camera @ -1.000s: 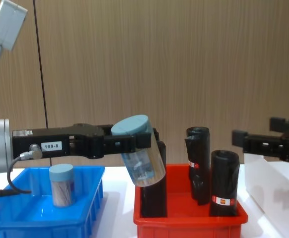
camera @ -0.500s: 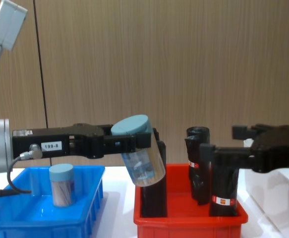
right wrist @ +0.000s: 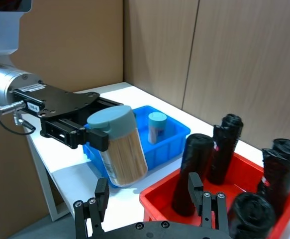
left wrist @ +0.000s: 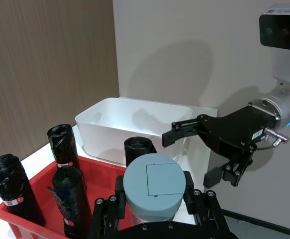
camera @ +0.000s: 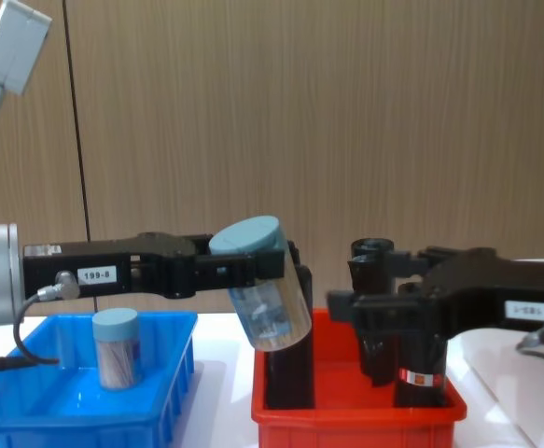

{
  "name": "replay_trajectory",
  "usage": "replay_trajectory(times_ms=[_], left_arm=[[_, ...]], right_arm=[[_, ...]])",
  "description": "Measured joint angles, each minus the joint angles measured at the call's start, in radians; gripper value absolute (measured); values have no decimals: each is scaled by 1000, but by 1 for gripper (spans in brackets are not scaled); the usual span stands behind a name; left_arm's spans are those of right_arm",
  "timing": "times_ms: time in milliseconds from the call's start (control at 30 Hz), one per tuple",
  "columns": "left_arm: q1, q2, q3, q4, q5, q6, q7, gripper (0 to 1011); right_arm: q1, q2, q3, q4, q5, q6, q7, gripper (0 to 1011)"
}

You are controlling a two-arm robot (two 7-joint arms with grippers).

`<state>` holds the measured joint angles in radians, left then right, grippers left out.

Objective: Pick the cotton swabs from the blue box and place them into the white box.

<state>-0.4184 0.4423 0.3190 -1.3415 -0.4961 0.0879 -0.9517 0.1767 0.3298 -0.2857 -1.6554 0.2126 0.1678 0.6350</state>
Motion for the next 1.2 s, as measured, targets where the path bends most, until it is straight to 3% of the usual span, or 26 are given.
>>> replay_trajectory(times_ms=[500, 1200], left_arm=[[0, 0, 0, 0, 0, 0, 0, 664], [0, 0, 0, 0, 0, 0, 0, 665]], right_arm=[[58, -56, -48, 72, -56, -8, 36, 1001], [127, -124, -102, 189, -124, -65, 51, 1002]])
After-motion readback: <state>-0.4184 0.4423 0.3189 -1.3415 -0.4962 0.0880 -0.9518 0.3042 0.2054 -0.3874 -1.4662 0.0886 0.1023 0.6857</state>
